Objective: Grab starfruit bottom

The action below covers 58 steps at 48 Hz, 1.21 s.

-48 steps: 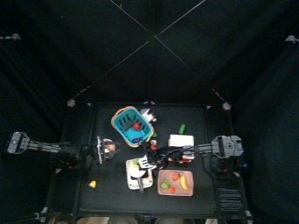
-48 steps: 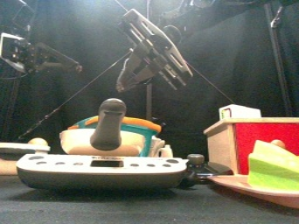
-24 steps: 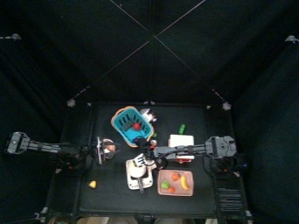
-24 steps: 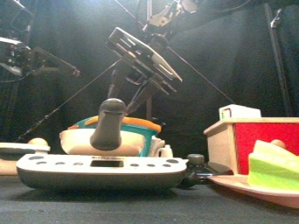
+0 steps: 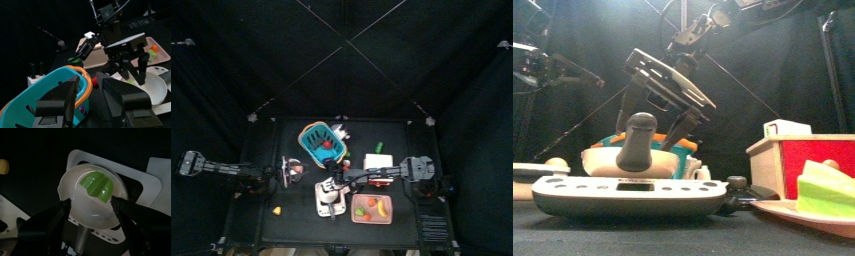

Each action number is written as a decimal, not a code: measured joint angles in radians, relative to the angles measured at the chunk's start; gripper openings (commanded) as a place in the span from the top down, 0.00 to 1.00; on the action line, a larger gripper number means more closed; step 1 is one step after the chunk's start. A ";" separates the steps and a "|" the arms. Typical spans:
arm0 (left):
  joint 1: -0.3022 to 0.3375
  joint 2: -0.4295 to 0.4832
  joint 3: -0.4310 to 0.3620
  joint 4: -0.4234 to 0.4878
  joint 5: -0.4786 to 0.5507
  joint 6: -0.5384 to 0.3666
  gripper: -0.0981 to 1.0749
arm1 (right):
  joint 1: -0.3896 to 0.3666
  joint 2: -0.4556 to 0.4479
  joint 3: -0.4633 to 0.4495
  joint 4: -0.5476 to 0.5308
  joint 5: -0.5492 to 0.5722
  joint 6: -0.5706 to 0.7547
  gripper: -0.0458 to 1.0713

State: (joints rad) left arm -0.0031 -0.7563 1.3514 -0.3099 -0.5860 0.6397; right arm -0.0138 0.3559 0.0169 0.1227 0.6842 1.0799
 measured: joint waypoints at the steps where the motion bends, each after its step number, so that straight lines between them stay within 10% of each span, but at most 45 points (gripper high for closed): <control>1: -0.002 0.002 0.000 0.000 0.002 -0.002 0.27 | 0.000 0.005 -0.002 0.000 0.000 0.000 0.10; 58: 0.000 0.000 0.006 0.000 0.002 -0.002 0.27 | 0.002 0.077 -0.038 -0.075 0.026 -0.002 0.14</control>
State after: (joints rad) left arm -0.0031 -0.7563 1.3576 -0.3099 -0.5844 0.6381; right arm -0.0123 0.4326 -0.0215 0.0476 0.7102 1.0784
